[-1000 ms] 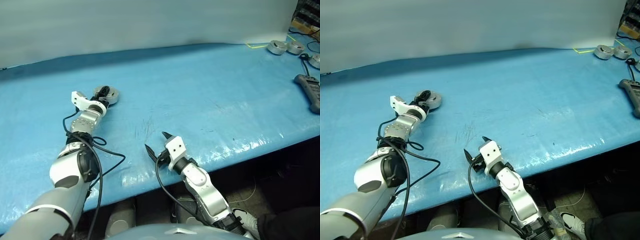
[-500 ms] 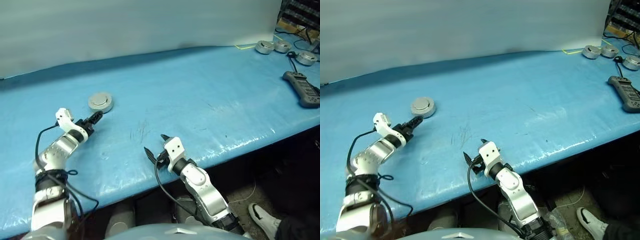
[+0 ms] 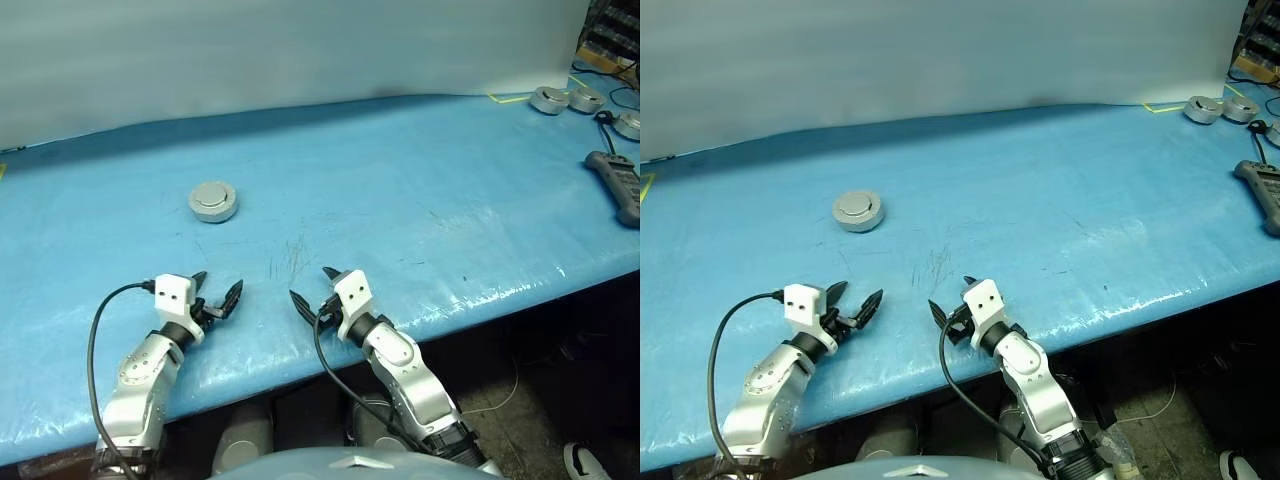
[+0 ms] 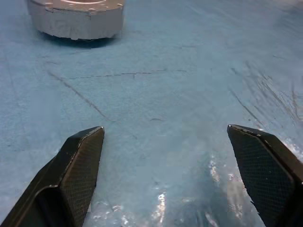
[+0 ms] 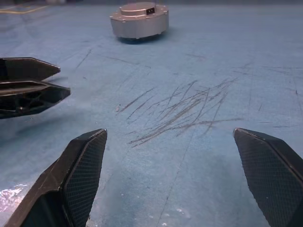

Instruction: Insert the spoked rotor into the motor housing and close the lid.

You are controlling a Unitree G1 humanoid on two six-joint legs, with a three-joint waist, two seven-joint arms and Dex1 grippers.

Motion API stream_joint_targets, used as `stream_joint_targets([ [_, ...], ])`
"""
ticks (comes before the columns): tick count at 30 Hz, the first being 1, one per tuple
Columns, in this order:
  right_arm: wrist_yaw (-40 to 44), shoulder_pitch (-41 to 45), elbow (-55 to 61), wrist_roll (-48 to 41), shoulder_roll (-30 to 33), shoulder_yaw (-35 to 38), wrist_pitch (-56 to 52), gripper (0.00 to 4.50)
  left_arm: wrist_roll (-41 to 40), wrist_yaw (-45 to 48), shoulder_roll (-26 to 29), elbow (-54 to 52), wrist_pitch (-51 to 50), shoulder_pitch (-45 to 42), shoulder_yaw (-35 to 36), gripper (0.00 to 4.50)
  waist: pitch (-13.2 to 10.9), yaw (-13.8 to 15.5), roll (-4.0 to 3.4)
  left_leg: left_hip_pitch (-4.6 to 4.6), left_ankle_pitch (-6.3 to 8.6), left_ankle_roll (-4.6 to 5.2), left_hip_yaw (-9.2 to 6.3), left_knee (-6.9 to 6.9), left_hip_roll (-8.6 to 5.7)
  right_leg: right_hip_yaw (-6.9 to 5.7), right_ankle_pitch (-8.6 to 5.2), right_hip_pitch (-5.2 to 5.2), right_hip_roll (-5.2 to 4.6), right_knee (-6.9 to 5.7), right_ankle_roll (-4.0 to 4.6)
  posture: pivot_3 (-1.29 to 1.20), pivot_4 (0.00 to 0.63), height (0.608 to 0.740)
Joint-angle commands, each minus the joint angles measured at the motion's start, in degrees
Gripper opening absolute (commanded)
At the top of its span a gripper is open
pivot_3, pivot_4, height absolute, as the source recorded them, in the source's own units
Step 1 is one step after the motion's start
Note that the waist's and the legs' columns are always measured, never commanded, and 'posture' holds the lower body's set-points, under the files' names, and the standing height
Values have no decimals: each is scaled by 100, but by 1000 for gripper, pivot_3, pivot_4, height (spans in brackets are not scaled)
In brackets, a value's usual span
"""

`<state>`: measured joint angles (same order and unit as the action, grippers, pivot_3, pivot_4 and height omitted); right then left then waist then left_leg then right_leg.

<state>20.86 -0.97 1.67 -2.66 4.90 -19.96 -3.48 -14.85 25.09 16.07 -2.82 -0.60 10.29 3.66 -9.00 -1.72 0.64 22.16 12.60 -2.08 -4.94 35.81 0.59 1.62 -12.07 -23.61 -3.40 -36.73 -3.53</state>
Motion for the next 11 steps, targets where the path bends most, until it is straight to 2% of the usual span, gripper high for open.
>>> stream_joint_targets([
  [1, 129, 74, 14, 210, 105, -125, 503, 4500, 149, -26, -133, 10, 623, 35, 33, 4453, -1, -1, 3, 2, 0, 0, 0, 2, 0, -1, 0, -2, 0, 0, -1, 0, 150, 740],
  [11, 51, 102, -175, 349, 78, -112, 844, 4500, 179, -123, -413, -16, 1058, 205, 79, 4453, -2, -17, 3, 30, 1, 2, -6, 12, 2, -11, 2, -20, 1, 0, -3, 0, 150, 740],
])
